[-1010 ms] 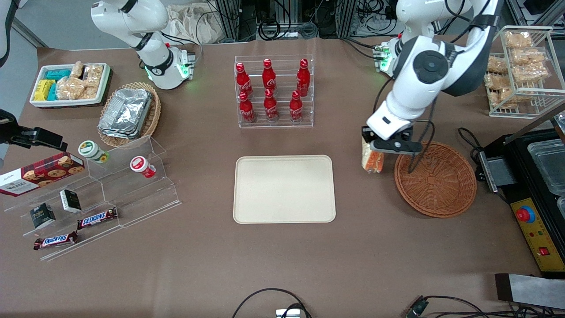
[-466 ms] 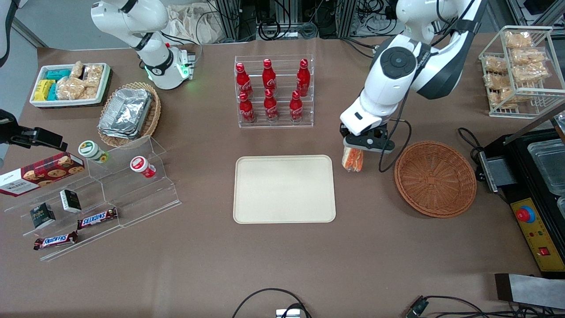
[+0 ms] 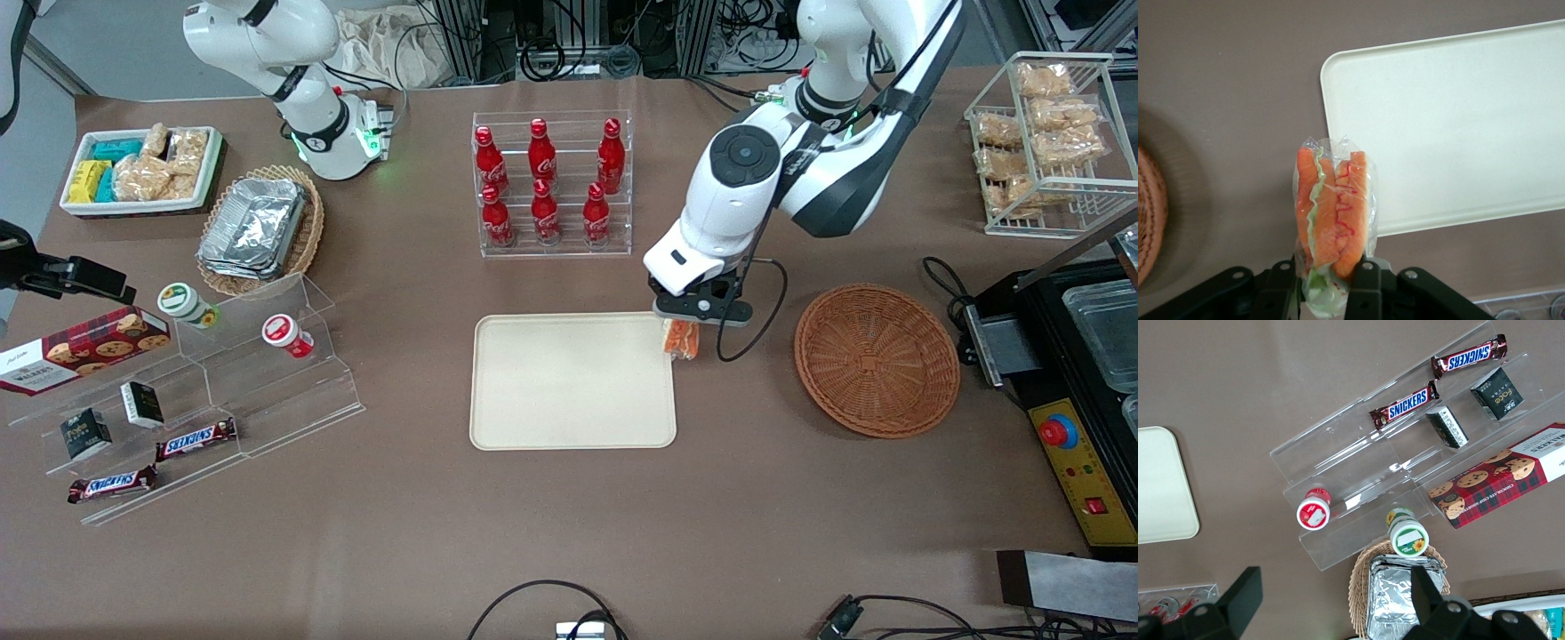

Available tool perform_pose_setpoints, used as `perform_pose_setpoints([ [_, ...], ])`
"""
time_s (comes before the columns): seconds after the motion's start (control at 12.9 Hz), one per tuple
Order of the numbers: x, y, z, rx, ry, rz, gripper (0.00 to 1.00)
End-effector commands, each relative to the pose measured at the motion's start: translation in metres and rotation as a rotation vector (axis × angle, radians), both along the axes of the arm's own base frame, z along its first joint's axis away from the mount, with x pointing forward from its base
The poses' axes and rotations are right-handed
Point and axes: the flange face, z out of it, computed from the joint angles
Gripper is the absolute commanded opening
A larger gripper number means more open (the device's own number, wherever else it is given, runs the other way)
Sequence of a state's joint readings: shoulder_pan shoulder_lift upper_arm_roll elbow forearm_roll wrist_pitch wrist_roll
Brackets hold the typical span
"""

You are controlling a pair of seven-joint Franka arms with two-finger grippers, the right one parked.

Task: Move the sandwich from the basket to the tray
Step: 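Carry the held sandwich over the beige tray with the left gripper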

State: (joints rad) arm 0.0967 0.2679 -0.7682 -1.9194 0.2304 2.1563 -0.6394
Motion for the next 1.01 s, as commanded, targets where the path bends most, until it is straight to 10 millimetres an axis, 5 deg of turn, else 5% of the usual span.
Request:
perform_pose_setpoints([
  [0.0,0.012,-0.029,-0.018,0.011,0.005,0.024,0.27],
  [0.93,0.036,-0.074,-0.09,-0.007,0.061,0.015,0.28],
])
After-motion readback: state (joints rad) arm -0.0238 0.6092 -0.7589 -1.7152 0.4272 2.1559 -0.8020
